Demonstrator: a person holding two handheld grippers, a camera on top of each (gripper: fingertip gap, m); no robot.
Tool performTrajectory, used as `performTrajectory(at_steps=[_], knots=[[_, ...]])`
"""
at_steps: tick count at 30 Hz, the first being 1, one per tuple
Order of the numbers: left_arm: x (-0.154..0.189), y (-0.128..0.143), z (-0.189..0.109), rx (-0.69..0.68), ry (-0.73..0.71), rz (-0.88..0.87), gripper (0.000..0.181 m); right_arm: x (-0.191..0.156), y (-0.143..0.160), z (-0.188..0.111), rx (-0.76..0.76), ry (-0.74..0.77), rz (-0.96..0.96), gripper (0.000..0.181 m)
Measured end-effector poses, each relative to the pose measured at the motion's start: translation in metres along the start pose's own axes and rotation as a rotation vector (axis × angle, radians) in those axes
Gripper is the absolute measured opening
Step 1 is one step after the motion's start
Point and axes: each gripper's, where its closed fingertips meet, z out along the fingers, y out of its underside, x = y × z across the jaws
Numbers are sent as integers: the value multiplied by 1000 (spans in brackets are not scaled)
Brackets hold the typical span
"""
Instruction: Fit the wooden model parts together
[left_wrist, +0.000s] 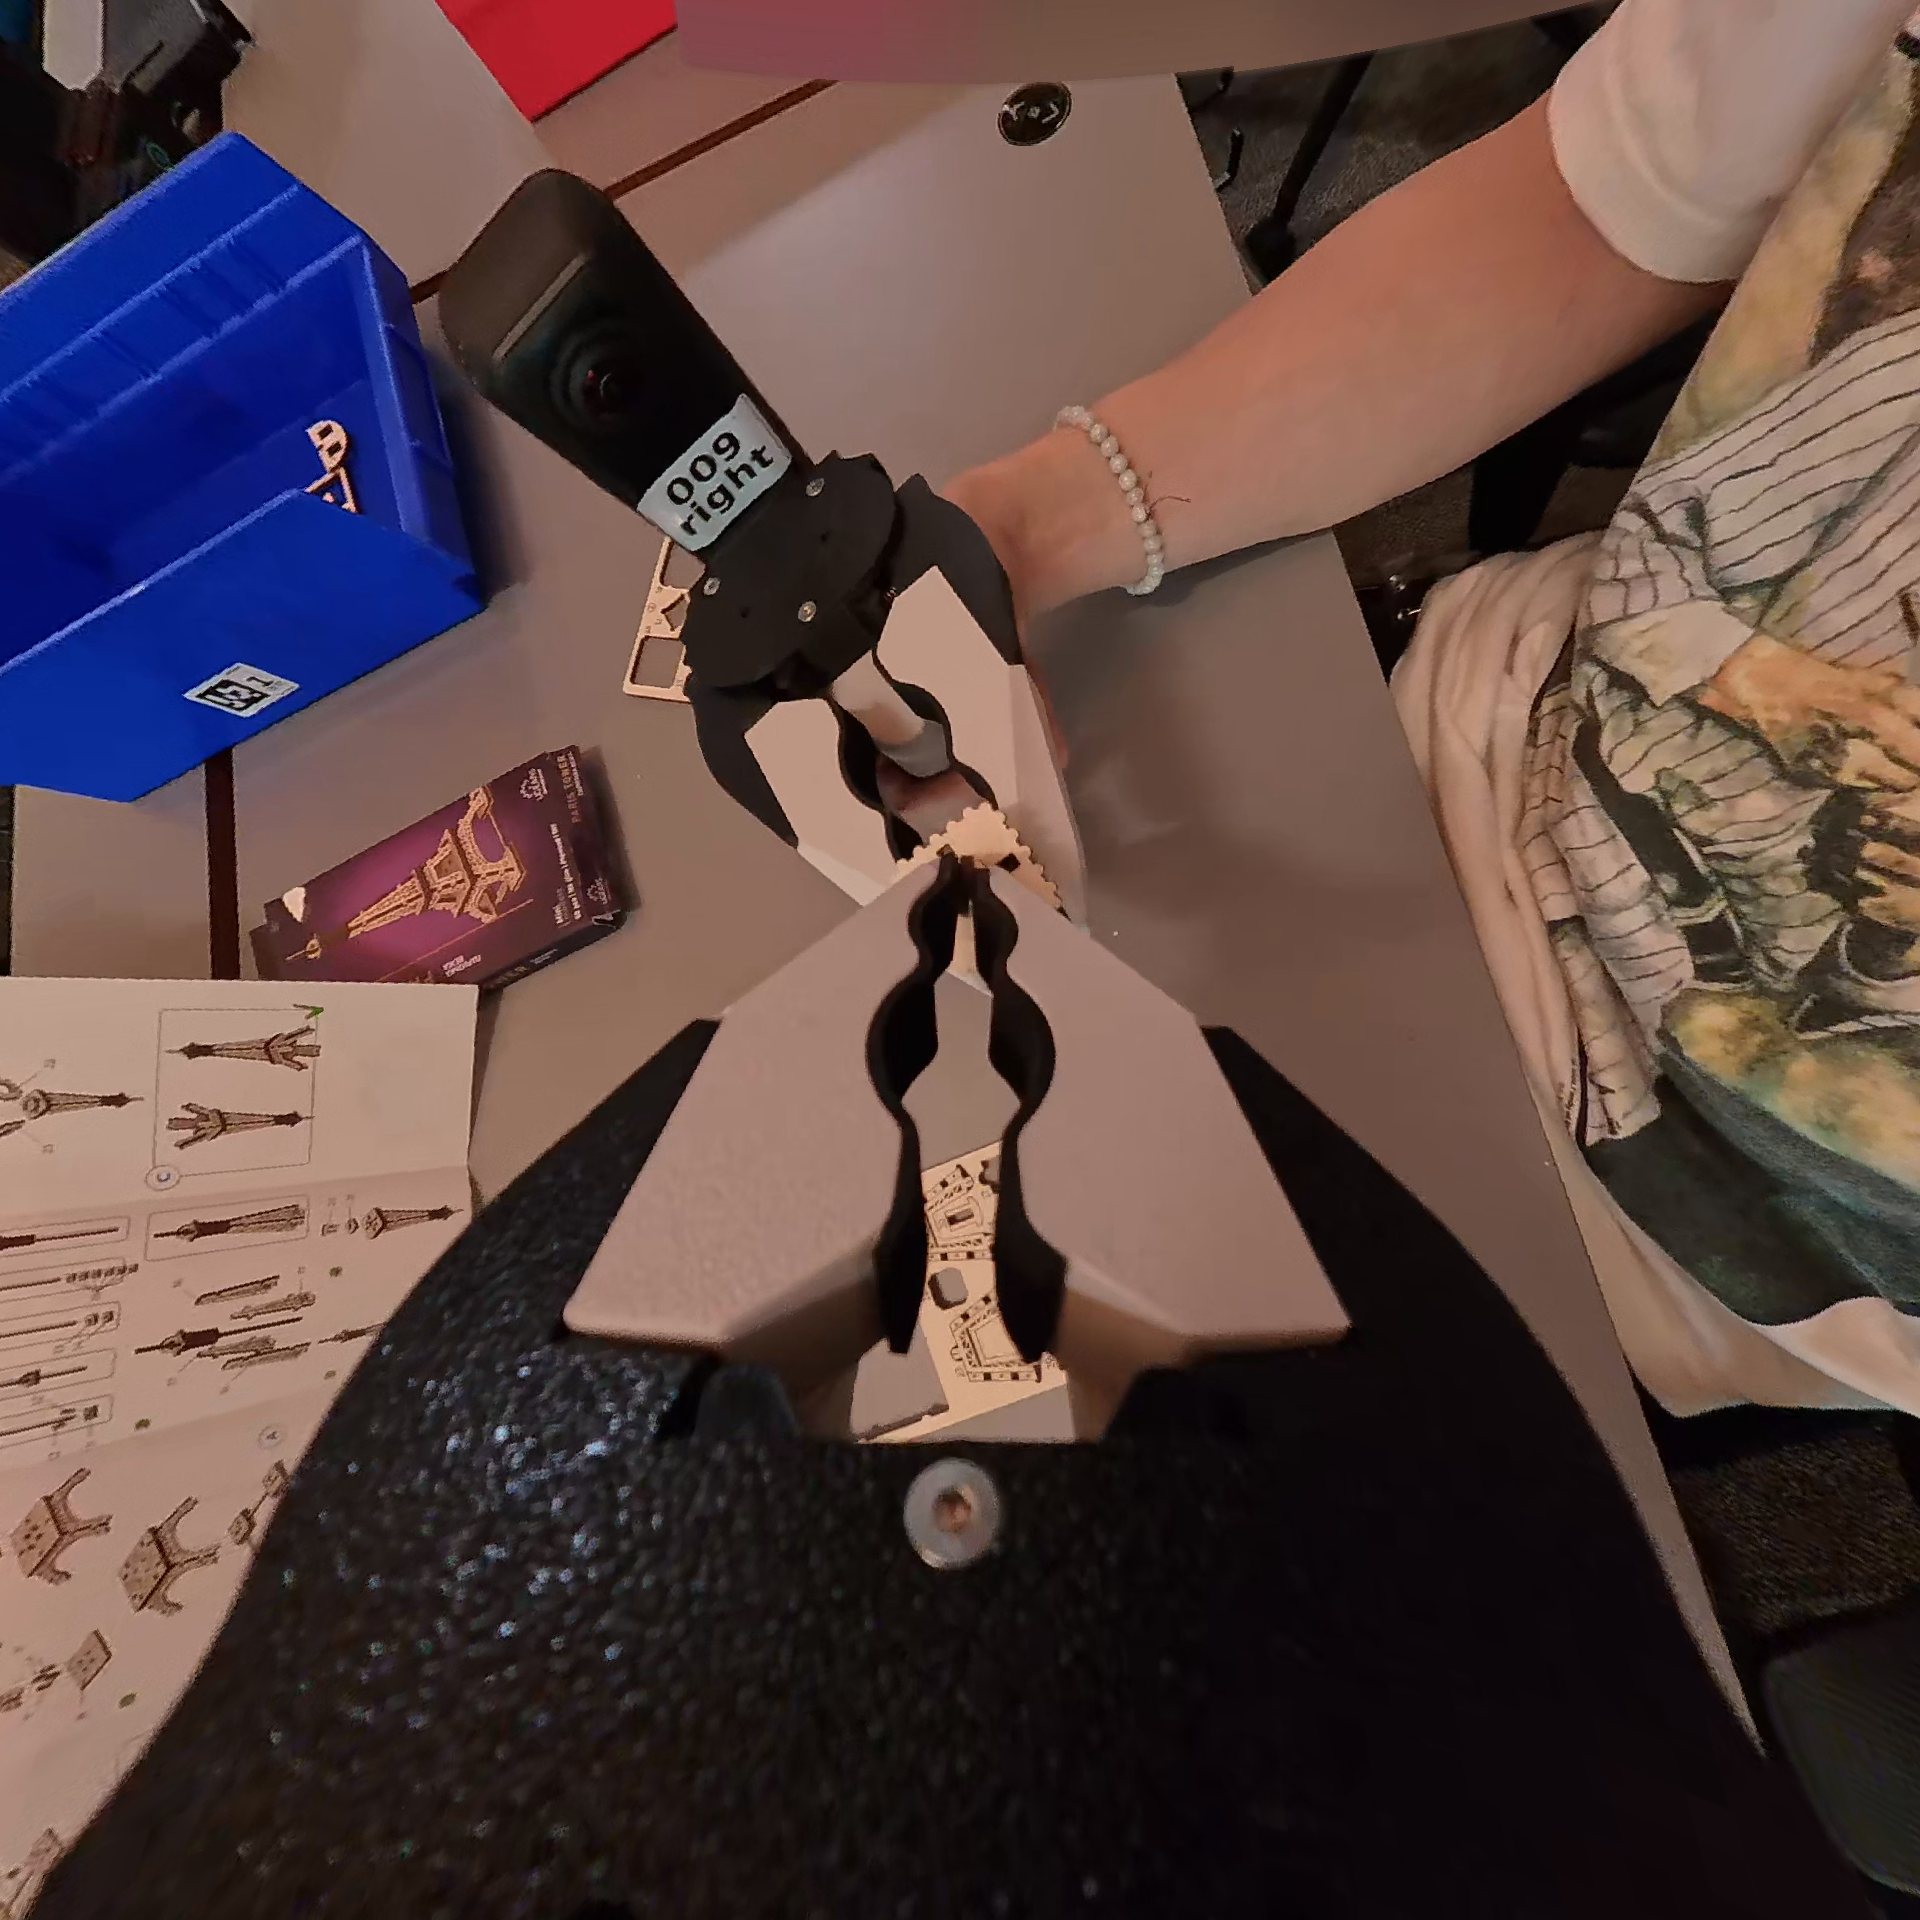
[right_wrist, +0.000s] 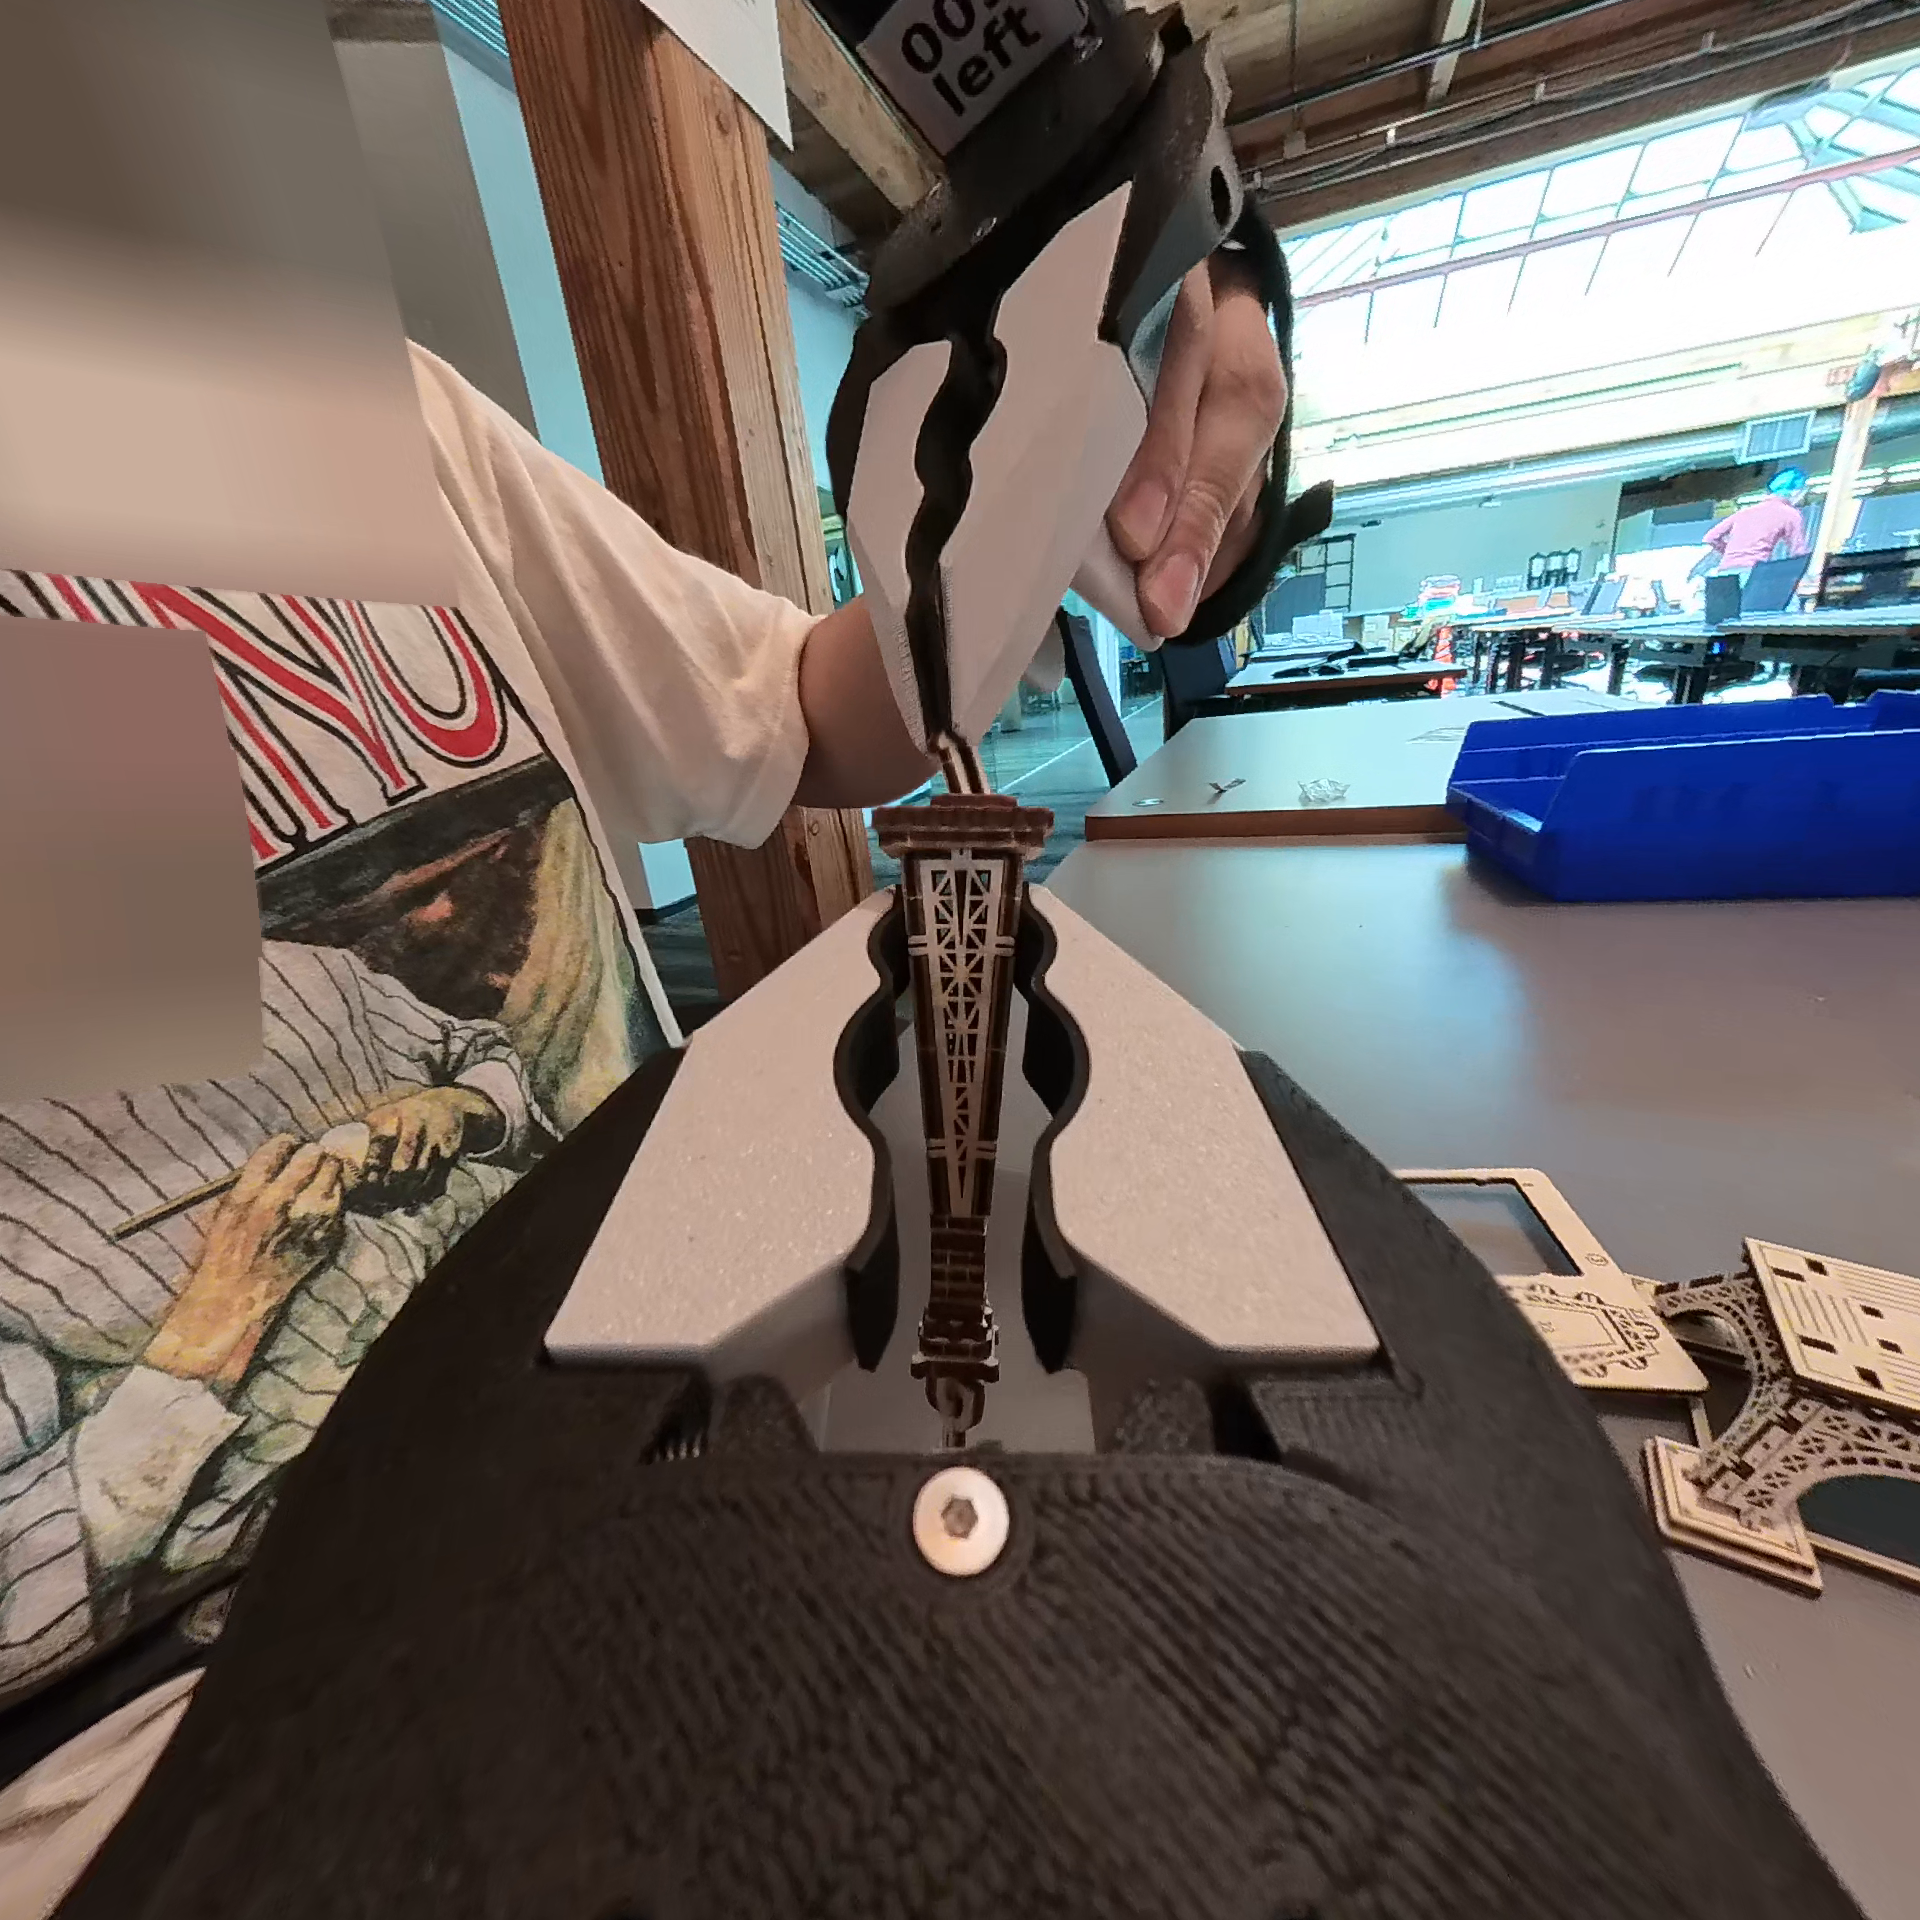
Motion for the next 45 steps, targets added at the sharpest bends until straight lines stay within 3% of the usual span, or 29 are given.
performTrajectory(at_steps=[10,18,27,36,45], knots=[[1,0,3,-17,12,-30,1,-1,2,-2,-13,-3,-5,16],[-9,-11,-5,156,-3,-157,1,-1,-13,-2,90,-11,26,16],[-15,-19,-6,223,-18,-219,0,-1,-22,-6,147,-17,46,16],[-21,-22,-11,405,-10,-316,0,1,-27,-8,182,-13,67,16],[-28,-19,-15,766,-14,-481,0,7,-29,-10,196,21,83,16]])
